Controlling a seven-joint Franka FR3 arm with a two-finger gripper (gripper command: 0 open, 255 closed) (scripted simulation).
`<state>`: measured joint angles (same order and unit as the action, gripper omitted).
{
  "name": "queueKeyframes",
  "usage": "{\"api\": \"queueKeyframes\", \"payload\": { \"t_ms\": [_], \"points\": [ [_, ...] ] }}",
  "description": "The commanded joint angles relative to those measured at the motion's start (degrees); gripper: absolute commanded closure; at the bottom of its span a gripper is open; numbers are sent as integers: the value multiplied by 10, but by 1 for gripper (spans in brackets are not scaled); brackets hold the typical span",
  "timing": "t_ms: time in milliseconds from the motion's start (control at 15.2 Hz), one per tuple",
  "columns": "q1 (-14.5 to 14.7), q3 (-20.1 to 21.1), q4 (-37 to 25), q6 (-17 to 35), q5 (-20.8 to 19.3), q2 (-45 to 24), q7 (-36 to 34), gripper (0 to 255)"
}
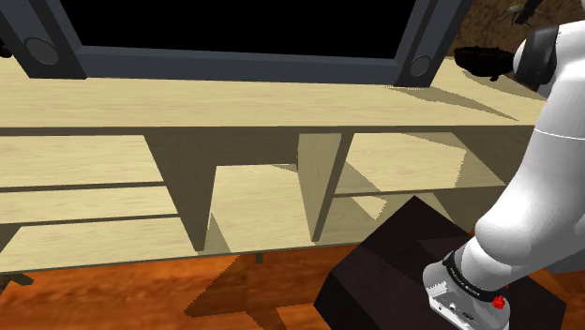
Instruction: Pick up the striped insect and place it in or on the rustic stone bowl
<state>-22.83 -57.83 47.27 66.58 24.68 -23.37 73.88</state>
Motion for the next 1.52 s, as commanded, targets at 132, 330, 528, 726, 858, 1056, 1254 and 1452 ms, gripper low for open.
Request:
{"api": "queueKeyframes", "payload": {
  "t_ms": [132, 330, 528, 726, 858, 1056, 1254, 1452],
  "points": [
    [35, -9, 70, 50, -19, 15, 10, 255],
    [82, -21, 138, 93, -49, 43, 7, 255],
    [119, -28, 194, 131, -74, 67, 1, 255],
    [142, -31, 233, 159, -91, 85, -5, 255],
    [142, -31, 234, 159, -91, 85, -5, 255],
    [142, -31, 233, 159, -91, 85, -5, 255],
    [142, -31, 233, 159, -91, 85, -5, 0],
    [142, -31, 233, 159, -91, 85, -5, 0]
  ]
}}
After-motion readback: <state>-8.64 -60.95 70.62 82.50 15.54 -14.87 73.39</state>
